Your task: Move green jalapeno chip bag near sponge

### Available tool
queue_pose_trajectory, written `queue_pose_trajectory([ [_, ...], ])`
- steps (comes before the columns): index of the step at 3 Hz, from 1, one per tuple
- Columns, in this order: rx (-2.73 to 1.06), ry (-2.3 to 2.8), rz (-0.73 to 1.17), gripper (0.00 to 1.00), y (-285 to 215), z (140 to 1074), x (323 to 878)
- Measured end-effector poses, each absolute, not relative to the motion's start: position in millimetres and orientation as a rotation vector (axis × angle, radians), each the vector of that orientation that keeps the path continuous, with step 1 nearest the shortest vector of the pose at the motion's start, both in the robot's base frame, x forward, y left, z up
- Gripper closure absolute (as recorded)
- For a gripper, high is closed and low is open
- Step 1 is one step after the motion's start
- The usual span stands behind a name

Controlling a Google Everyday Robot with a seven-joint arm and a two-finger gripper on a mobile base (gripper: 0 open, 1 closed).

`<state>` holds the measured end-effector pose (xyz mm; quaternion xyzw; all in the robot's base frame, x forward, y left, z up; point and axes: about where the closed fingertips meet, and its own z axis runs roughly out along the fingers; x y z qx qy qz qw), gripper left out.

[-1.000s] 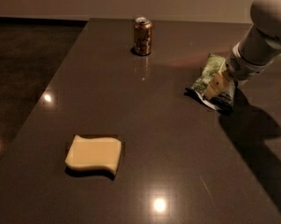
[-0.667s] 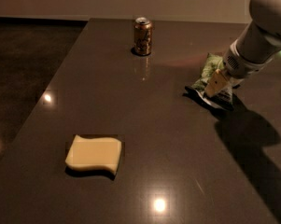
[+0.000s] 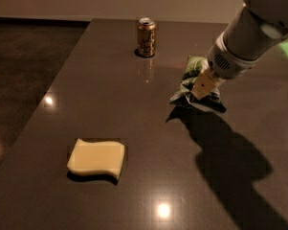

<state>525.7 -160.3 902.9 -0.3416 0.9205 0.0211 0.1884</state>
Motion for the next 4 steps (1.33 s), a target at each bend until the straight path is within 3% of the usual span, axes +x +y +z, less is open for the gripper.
queue_pose_trajectory([
  [3, -1.457, 2.426, 0.347, 0.99, -49, 898, 470],
  [4, -1.526, 2.391, 0.395, 0.79, -37, 892, 465],
])
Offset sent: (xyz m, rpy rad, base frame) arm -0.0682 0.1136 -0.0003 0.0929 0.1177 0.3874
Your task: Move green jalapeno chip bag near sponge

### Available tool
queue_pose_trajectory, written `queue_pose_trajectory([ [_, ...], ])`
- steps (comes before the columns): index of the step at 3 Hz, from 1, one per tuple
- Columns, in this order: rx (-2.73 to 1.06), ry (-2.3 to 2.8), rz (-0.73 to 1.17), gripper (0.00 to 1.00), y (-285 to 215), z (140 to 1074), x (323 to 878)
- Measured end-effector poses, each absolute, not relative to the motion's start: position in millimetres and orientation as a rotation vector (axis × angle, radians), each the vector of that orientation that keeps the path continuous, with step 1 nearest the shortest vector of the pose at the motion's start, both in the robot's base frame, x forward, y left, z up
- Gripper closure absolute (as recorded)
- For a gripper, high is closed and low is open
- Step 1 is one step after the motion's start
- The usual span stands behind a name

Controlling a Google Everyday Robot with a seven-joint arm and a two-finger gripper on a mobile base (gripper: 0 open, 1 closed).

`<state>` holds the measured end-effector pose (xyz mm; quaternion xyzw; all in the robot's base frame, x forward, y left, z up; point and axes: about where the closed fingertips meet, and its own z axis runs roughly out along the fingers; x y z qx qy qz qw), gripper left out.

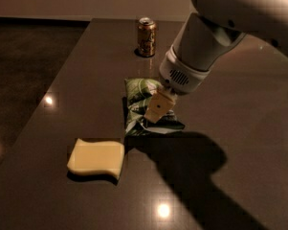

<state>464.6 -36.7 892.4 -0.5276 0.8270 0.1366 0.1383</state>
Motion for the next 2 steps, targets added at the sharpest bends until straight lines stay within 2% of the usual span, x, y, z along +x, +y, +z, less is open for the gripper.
queue_pose_trajectory([
  [1, -1.6, 2.357, 0.464, 0.48, -25.8, 887.1, 460.0],
  [2, -1.619, 2.344, 0.505, 0.25, -22.7, 884.1, 458.5],
])
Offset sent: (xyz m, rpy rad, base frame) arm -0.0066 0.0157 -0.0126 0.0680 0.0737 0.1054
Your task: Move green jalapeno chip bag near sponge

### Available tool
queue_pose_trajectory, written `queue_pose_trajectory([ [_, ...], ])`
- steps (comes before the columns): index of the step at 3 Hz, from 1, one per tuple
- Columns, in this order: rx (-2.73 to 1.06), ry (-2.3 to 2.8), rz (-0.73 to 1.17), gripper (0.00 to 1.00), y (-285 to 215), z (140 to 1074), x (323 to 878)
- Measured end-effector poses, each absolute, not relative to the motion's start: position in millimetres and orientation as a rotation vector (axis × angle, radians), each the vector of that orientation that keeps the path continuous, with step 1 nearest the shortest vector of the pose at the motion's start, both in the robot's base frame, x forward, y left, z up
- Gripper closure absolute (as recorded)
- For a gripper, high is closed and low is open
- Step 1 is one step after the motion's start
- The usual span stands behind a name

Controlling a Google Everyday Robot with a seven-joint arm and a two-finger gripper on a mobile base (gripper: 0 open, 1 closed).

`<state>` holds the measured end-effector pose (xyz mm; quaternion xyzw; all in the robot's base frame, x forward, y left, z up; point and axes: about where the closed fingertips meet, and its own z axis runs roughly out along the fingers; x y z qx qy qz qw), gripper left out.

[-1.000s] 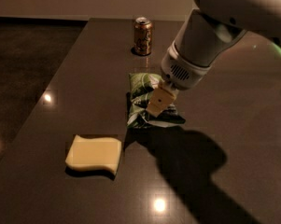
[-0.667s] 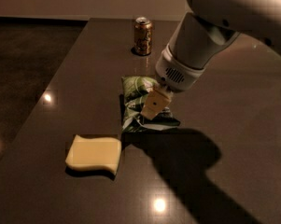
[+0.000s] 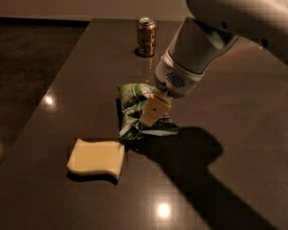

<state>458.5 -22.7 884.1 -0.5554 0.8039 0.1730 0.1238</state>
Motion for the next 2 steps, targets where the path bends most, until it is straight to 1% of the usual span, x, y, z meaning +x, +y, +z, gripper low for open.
queue_pose_trajectory([
  [1, -1.622, 2.341, 0.505, 0.02, -21.7, 884.4, 457.8],
  [2, -1.623, 2.34, 0.504, 0.0, -21.4, 884.5, 457.5],
])
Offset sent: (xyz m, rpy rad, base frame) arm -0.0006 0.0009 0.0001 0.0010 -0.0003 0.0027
